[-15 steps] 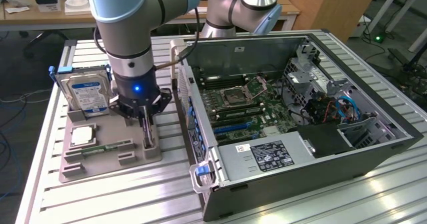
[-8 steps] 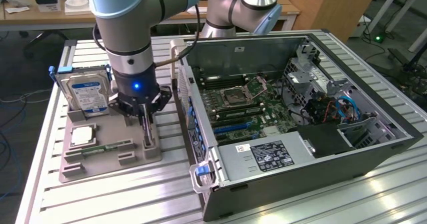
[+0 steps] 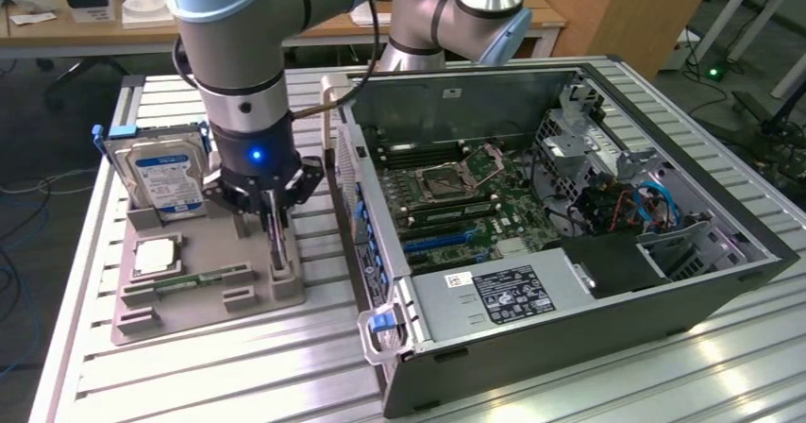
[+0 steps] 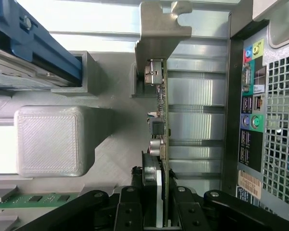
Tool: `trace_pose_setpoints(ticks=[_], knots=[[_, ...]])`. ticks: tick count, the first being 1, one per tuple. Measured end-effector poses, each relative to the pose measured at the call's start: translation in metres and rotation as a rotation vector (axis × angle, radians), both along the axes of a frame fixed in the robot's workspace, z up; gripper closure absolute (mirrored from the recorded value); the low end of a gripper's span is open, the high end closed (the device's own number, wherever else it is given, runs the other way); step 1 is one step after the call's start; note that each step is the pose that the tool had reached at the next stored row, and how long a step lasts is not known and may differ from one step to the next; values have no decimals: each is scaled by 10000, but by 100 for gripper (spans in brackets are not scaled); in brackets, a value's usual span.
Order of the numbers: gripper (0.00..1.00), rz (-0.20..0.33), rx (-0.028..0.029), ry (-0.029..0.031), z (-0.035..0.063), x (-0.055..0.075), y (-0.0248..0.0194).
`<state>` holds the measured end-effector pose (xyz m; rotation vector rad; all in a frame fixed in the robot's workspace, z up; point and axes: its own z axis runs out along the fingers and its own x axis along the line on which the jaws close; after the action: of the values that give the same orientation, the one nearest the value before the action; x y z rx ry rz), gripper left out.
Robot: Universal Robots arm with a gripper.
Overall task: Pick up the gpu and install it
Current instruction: 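Pick up the gpu and move the gpu toward the slot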
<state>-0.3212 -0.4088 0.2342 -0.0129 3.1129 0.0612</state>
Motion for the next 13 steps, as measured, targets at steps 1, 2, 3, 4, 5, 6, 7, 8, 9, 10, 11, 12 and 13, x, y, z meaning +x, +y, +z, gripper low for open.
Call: trace_pose_setpoints(ticks=[1, 2, 3, 4, 5, 6, 7, 8, 9, 10, 11, 12, 13], knots=[[72, 0, 3, 0, 14, 0, 0], [72, 0, 5, 0, 29, 0, 0], [72, -1, 7, 0, 39, 0, 0], [72, 0, 9, 0, 49, 0, 0], [72, 0, 11, 0, 58, 0, 0], [72, 0, 15, 0, 69, 0, 0], [72, 0, 17, 0, 81, 0, 0], [72, 0, 22, 1, 95, 0, 0], [72, 0, 28, 0, 108, 0, 0], [72, 0, 31, 0, 120, 0, 0], [72, 0, 35, 0, 127, 0, 0], [72, 0, 39, 0, 135, 0, 0], [72, 0, 46, 0, 144, 0, 0]])
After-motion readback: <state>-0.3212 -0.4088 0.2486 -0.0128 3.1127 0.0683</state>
